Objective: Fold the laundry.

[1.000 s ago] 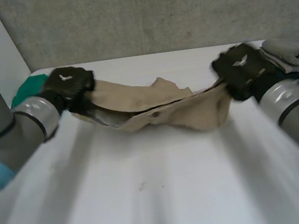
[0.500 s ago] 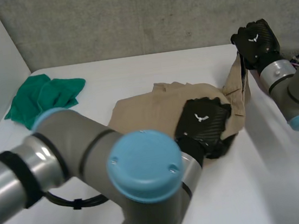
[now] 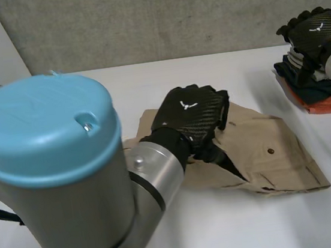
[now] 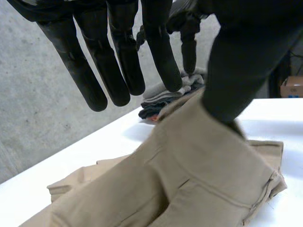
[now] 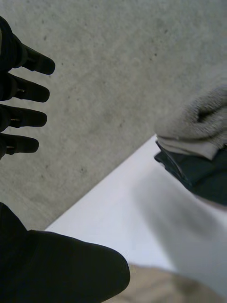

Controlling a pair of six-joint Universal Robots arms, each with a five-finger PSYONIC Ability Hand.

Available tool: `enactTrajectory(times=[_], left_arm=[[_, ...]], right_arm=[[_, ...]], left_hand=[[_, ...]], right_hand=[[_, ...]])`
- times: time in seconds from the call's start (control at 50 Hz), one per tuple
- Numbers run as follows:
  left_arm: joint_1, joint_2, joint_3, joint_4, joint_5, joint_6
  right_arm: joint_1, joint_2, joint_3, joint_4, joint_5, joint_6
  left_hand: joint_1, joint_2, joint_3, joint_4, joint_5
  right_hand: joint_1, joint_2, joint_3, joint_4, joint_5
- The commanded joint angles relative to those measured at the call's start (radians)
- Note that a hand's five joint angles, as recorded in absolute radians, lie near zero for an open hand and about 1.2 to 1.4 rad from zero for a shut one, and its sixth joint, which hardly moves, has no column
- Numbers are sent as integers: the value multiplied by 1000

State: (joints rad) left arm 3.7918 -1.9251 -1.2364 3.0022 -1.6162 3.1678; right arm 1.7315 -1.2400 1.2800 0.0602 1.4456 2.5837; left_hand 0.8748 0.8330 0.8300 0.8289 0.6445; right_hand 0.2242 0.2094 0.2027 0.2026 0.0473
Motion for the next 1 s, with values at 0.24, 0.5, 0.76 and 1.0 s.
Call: enactTrajectory(times=[0.24, 0.5, 0.76, 1.0], left_arm=[[29, -40, 6, -9, 104, -11], [313, 34, -43, -8, 107, 184], [572, -239, -88, 18, 174, 552], [565, -400, -9, 161, 354, 551]], right_arm=[[3, -67, 146, 50, 2, 76], [209, -130, 326, 147, -5, 369], [563, -110, 441, 32, 79, 464], [675, -67, 498, -103, 216, 455]], left_hand=[[-650, -608, -605, -604, -594], [-647, -605, -602, -601, -591], [-667, -625, -622, -621, -611], [-415, -373, -370, -369, -359]], right_hand=[[-50, -35, -28, -28, -47], [-50, -35, -28, -28, -47], [-50, -35, -28, -28, -47], [-50, -35, -28, -28, -47]])
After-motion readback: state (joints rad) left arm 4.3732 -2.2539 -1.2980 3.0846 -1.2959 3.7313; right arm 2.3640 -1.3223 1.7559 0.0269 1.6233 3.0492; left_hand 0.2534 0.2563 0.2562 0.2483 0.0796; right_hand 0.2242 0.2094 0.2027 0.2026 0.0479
